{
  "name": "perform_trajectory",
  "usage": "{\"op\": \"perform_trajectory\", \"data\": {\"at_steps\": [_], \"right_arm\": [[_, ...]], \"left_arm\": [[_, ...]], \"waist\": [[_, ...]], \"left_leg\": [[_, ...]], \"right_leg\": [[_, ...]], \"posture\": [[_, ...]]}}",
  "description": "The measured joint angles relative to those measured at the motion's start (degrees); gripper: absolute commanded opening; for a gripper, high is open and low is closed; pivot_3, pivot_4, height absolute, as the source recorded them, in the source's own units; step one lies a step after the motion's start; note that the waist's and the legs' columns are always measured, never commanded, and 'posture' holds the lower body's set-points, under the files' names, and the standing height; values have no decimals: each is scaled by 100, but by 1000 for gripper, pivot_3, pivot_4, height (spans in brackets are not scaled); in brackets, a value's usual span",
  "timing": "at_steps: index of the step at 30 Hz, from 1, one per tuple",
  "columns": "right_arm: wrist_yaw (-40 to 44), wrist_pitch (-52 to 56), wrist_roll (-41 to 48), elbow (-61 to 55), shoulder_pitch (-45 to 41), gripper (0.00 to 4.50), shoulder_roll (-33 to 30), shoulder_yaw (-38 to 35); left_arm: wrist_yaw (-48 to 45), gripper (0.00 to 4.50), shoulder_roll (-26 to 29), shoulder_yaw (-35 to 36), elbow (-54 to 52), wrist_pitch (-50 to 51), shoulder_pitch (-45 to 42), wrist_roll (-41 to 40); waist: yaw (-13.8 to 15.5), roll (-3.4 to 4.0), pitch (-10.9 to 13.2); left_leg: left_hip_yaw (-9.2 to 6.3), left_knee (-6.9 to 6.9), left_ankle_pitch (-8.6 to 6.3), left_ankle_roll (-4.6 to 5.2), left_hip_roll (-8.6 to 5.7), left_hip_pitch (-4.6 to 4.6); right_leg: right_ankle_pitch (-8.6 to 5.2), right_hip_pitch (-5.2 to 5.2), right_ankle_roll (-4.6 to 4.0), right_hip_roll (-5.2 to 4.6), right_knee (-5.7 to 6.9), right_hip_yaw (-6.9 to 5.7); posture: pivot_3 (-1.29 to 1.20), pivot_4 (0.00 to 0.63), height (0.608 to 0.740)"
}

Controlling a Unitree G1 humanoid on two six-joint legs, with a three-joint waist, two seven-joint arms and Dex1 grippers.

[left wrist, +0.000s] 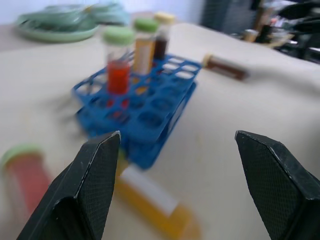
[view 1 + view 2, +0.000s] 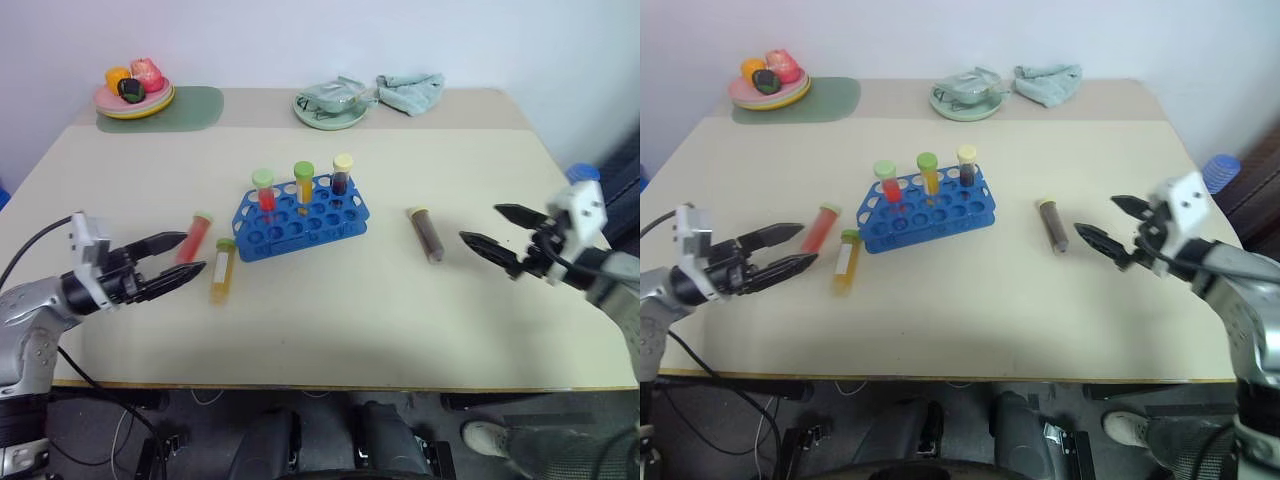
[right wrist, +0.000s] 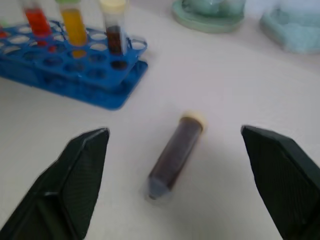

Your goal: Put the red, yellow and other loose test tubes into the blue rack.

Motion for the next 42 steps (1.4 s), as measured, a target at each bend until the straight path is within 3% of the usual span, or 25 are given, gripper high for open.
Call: {"op": "perform_trajectory", "data": {"at_steps": [3, 7, 13, 21, 36, 39, 42], "right_arm": [[-42, 992, -136, 830, -1173, 4328, -9, 854], [-251, 1975, -502, 2296, -2817, 4328, 475, 1684], [-289, 2484, -991, 3824, -4176, 4328, 850, 2197], [-184, 2009, -1766, 5945, -4805, 4328, 1139, 2476], [-287, 1219, -2326, 7286, -5365, 4328, 1715, 2018], [-383, 1122, -2494, 7501, -5480, 3506, 1858, 2015], [-392, 977, -2652, 7581, -5507, 2041, 2051, 2037]], "left_arm": [[-5, 3748, -158, -244, -61, 51, -315, -35], [-21, 3748, -377, -611, -132, -104, -481, 115], [49, 3748, -588, -825, -256, -207, -448, 240], [-25, 3748, -823, -1237, -478, -354, -403, 353], [-216, 3748, -825, -1470, -375, -539, -732, 582], [-163, 3790, -843, -1517, -405, -539, -715, 592], [-118, 3790, -889, -1618, -410, -539, -712, 604]], "waist": [[-34, 2, 1], [-85, 4, 3], [-14, 5, 3], [-46, 6, 3], [-253, 3, 1], [-276, 3, 1], [-294, 3, 1]], "left_leg": [[1, -2, 1, -1, 0, -10], [9, -6, 15, -25, 0, -21], [7, 16, 26, -41, -6, -92], [7, 15, 27, -44, -11, -91], [7, 17, 32, -51, -10, -52], [7, 13, 26, -42, -10, -22], [7, 9, 18, -28, -10, -14]], "right_leg": [[0, -16, 1, 0, 1, 0], [1, -37, 1, 1, 9, -1], [3, -92, 4, -2, 9, -6], [4, -94, 4, -3, 15, -6], [6, -66, 2, 1, 41, -3], [6, -40, 1, 0, 39, -2], [6, -35, 1, 0, 40, -1]], "posture": [[0, 150, 740], [0, 150, 740], [0, 150, 740], [0, 150, 740], [0, 150, 740], [0, 150, 740], [0, 150, 740]]}}
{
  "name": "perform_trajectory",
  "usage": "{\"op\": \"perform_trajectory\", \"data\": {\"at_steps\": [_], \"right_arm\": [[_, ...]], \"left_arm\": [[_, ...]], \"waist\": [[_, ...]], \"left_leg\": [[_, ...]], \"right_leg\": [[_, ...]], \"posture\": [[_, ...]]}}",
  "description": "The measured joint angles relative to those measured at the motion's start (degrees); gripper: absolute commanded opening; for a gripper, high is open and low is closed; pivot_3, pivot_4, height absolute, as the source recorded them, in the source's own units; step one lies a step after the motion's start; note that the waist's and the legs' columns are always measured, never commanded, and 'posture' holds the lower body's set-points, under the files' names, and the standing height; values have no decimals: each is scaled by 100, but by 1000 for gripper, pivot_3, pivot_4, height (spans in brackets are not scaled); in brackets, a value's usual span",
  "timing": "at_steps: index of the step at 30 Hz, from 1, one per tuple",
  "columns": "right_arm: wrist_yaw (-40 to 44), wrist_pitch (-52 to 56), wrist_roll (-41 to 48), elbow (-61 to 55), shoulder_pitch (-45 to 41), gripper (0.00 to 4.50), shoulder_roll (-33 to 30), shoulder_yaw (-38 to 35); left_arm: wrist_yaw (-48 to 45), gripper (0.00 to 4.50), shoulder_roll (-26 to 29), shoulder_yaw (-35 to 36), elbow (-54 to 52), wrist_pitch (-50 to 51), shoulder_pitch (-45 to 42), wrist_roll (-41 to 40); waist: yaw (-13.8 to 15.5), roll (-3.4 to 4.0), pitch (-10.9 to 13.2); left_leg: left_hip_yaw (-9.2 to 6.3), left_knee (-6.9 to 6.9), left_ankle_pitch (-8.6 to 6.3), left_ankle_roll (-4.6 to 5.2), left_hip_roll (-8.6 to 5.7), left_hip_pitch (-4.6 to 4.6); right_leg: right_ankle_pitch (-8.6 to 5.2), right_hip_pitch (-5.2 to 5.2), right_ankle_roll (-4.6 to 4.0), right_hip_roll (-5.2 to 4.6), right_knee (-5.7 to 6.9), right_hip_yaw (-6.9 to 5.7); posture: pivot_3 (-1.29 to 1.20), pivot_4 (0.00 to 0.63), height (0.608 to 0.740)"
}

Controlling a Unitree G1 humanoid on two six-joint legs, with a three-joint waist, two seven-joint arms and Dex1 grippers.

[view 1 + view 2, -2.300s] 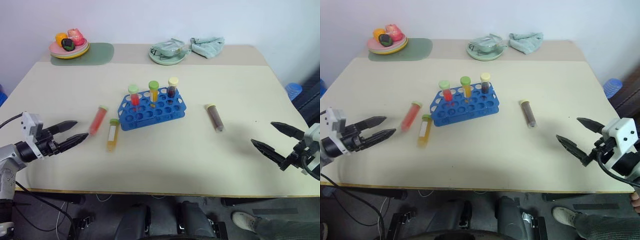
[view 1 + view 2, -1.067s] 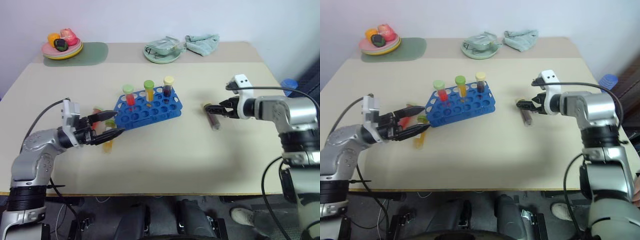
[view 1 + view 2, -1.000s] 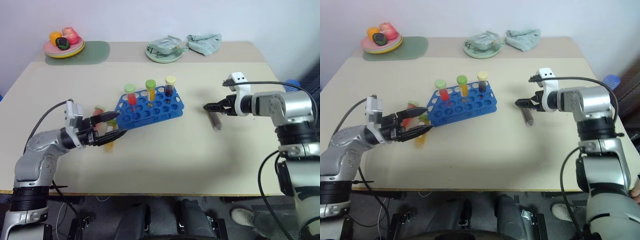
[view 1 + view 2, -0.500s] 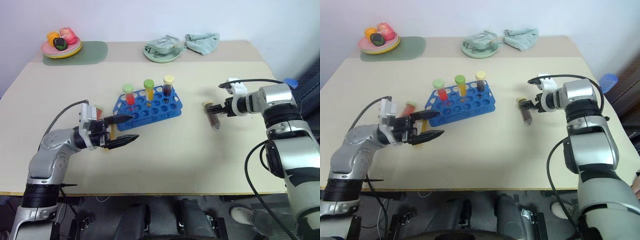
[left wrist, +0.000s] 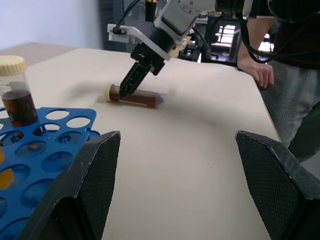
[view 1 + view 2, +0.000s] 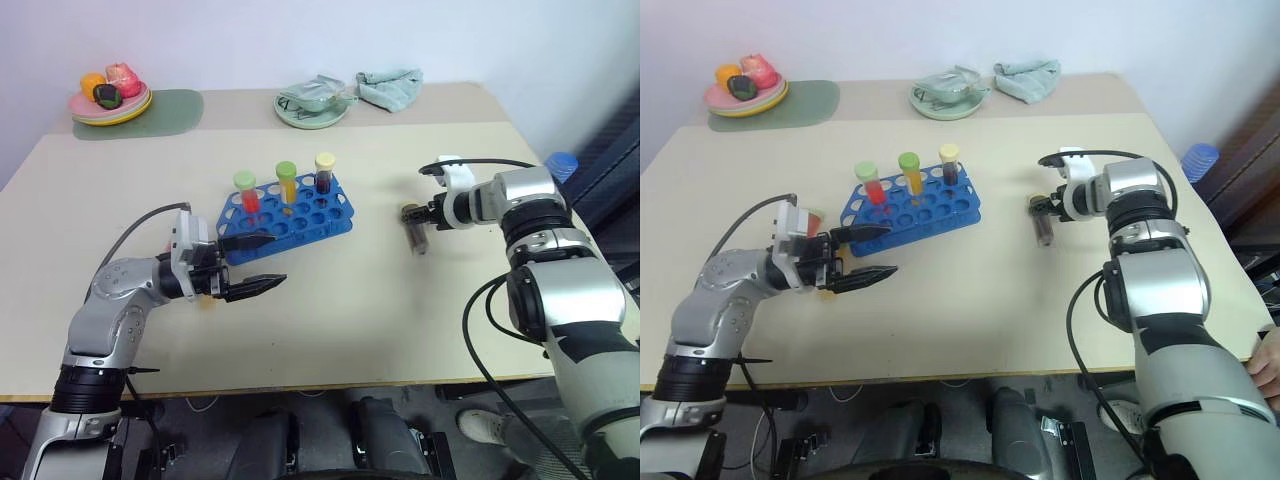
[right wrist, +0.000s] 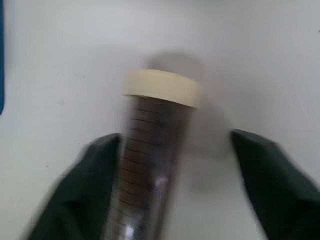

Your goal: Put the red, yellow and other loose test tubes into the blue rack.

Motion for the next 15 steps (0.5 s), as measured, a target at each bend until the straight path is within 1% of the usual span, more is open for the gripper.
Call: {"op": "perform_trajectory", "data": {"at_steps": [2, 3, 11, 15], "right_arm": [[-21, -77, -125, 5, -1, 1102, 80, 29], [-25, -96, -149, 6, -1, 836, 108, 22], [16, -188, -258, -150, 44, 820, 177, -41], [160, -56, -51, -1158, 372, 820, 127, -262]], "left_arm": [[10, 3790, -33, -42, -2, -2, 3, 4], [14, 3790, -33, -52, -1, -3, 4, 8], [124, 3790, -36, -60, -3, -18, 17, 48], [305, 3790, -75, -55, 51, -26, 68, 120]], "waist": [[-8, -1, -1], [-18, -2, -2], [-64, 0, -1], [-25, 15, 8]], "left_leg": [[0, 0, 6, -11, 0, 0], [0, 0, 12, -21, 0, 1], [1, -6, 1, -3, 0, 11], [0, -10, 9, -17, 0, -10]], "right_leg": [[0, 0, 0, 0, 0, 0], [0, 1, 0, 0, 0, 0], [0, 6, -1, 0, 1, 2], [0, -15, -1, 0, 0, 1]], "posture": [[0, 150, 740], [0, 150, 740], [0, 150, 740], [0, 150, 740]]}}
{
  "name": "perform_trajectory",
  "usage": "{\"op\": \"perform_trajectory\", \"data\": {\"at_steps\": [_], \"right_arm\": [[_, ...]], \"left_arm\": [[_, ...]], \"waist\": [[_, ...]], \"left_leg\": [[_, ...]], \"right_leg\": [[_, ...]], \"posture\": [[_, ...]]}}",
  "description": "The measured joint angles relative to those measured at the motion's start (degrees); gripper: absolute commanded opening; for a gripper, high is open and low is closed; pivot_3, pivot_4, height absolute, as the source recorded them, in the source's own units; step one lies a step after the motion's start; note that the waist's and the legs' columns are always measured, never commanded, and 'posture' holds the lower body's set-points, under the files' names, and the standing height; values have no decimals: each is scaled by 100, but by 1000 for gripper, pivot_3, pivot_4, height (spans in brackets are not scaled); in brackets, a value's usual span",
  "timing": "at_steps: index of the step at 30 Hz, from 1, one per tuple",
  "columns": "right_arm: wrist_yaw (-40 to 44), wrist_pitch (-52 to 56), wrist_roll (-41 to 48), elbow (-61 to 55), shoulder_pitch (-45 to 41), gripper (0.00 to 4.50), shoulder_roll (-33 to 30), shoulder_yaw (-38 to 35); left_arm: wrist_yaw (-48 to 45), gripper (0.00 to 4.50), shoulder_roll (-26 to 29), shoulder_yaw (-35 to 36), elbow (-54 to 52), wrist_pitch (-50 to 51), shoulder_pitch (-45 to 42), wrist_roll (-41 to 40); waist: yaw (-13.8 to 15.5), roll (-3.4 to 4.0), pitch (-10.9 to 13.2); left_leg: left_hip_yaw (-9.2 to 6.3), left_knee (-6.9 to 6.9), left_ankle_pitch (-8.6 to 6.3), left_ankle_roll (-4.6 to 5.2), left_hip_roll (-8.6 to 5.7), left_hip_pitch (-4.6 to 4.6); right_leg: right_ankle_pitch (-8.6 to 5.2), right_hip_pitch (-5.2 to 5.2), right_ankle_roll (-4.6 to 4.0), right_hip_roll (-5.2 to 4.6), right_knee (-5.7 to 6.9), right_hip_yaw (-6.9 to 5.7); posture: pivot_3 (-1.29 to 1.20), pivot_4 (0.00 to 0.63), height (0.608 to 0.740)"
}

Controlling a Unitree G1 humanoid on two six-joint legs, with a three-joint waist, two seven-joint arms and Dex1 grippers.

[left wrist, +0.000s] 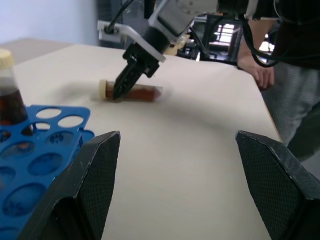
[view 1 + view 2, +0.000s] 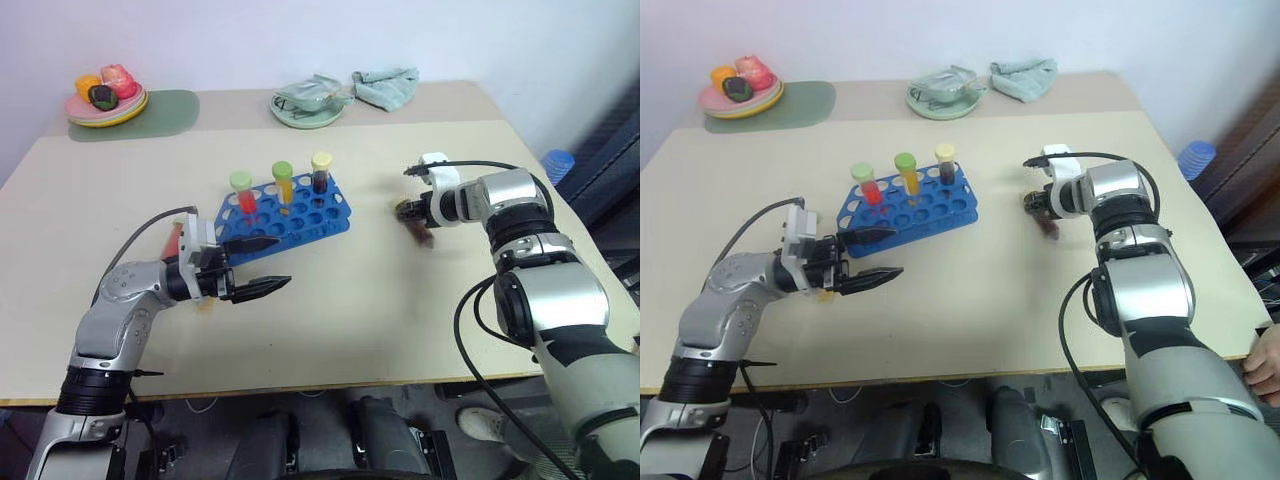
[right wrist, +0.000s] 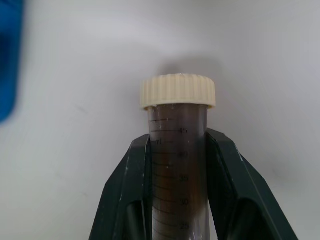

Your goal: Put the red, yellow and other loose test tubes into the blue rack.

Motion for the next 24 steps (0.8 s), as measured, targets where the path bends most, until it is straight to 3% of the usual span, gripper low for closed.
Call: {"op": "perform_trajectory", "data": {"at_steps": [5, 10, 16, 20, 24], "right_arm": [[-222, -323, 885, -2515, 1000, 820, 163, -1168], [-809, -1614, 1176, -4113, 1960, 820, 686, -1597], [-1282, -3969, 976, -4040, 2667, 820, 1643, -1472], [-1394, -5821, 310, -3226, 2998, 820, 1983, -802], [-1472, -7049, 223, -2234, 3112, 820, 2407, -642]], "left_arm": [[383, 3790, -139, 73, 316, -113, 13, 143], [717, 3790, -158, 208, 605, -108, -1, 243], [1237, 3790, -468, 298, 933, -216, -114, 362], [1599, 3790, -608, 308, 1084, -257, -255, 504], [1761, 3790, -683, 319, 971, -202, -275, 492]], "waist": [[124, 0, 0], [184, -1, -1], [120, -2, -1], [101, -2, -1], [105, -2, -1]], "left_leg": [[-3, 8, 7, -11, 0, -57], [-3, 16, 7, -10, -2, -65], [-2, 17, 11, -16, -3, -63], [-2, 16, 16, -24, -3, -56], [-2, 19, 17, -25, -3, -56]], "right_leg": [[1, -47, 2, 1, -5, -5], [2, -52, 3, 1, -3, -6], [2, -58, 3, 4, 12, -5], [1, -58, 3, 9, 23, -3], [1, -59, 3, 10, 28, -2]], "posture": [[0, 150, 740], [0, 150, 740], [0, 150, 740], [0, 150, 740], [0, 150, 740]]}}
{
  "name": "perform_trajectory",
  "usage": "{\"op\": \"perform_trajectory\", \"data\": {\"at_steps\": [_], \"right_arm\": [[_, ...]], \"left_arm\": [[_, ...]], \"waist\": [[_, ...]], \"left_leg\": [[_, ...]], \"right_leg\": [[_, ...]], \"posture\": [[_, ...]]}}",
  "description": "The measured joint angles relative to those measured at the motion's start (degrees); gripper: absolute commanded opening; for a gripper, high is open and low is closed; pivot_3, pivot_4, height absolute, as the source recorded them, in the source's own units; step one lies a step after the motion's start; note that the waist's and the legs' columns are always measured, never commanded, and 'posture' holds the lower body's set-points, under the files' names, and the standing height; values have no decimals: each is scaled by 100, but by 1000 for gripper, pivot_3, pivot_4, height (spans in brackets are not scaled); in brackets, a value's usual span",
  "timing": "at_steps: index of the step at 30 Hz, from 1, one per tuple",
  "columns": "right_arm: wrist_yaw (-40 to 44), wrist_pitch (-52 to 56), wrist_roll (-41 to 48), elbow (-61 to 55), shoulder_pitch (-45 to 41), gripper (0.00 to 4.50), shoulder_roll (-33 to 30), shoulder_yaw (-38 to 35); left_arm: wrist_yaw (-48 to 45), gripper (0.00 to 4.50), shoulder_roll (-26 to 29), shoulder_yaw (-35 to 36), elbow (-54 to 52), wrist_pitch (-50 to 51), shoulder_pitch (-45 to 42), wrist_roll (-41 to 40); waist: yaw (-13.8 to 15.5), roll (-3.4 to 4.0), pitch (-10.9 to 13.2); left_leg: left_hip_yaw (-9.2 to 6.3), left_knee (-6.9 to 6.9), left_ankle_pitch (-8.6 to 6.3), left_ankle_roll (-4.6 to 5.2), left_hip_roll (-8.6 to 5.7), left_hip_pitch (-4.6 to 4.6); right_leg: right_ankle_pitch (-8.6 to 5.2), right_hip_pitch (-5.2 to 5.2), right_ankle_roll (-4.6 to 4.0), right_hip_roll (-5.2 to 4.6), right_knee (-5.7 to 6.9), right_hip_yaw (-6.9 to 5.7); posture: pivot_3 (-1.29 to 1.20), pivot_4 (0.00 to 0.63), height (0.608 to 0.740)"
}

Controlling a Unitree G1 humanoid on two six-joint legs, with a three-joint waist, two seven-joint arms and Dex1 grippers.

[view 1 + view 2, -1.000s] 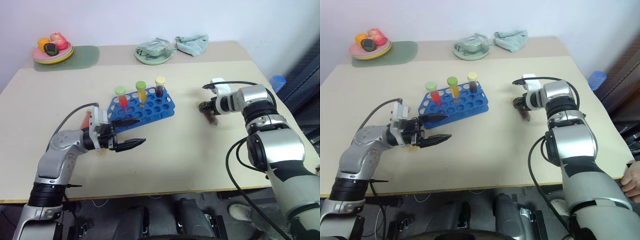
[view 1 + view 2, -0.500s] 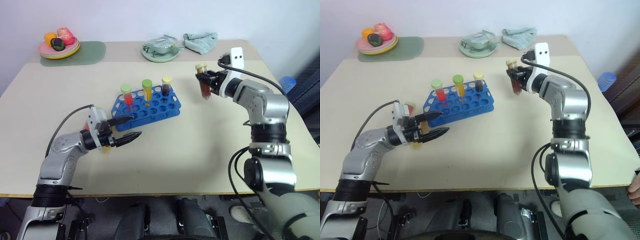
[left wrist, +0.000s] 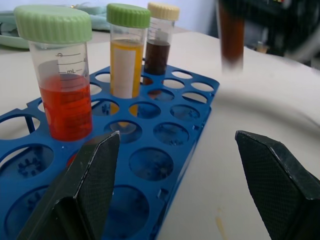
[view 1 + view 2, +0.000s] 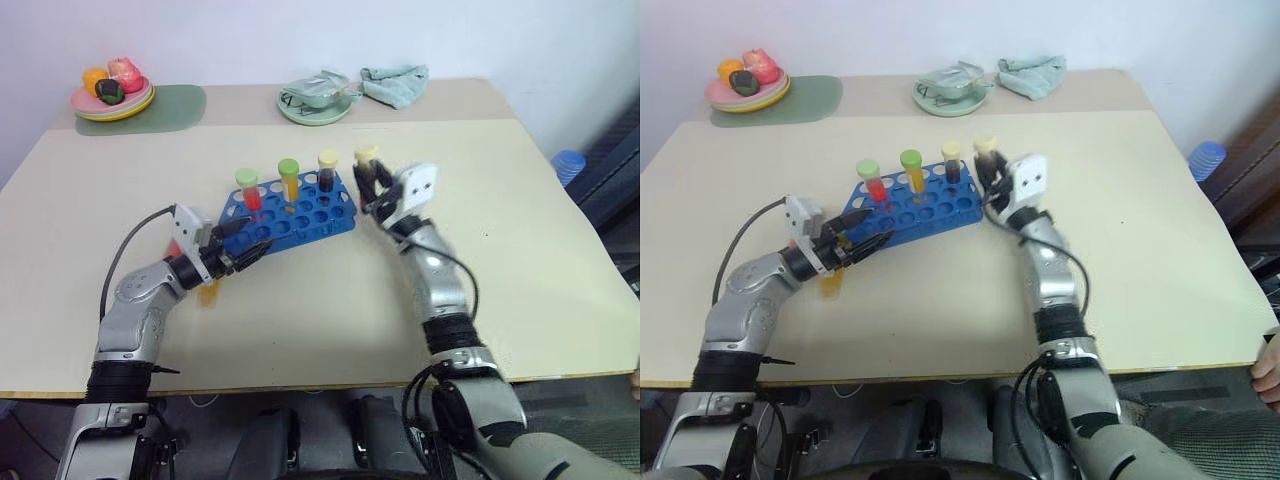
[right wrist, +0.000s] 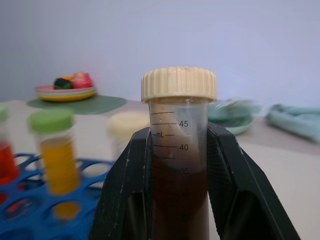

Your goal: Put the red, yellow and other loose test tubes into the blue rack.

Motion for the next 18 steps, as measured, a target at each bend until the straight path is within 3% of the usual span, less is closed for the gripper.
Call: {"op": "perform_trajectory", "data": {"at_steps": [7, 18], "right_arm": [[77, -1270, 92, 1151, -469, 820, 228, -21], [362, -1709, 505, 1491, -903, 820, 505, -39]], "left_arm": [[-83, 3790, 246, 173, -557, 218, 318, -162], [-138, 3790, 347, 361, -1007, 363, 697, -419]], "waist": [[-94, 0, 0], [-130, 1, 1]], "left_leg": [[0, 0, 5, -10, 2, 13], [-1, 0, 6, -11, 2, 15]], "right_leg": [[-1, 1, -3, 2, 21, 2], [-2, 1, -3, 2, 26, 3]], "posture": [[0, 150, 740], [0, 150, 740]]}}
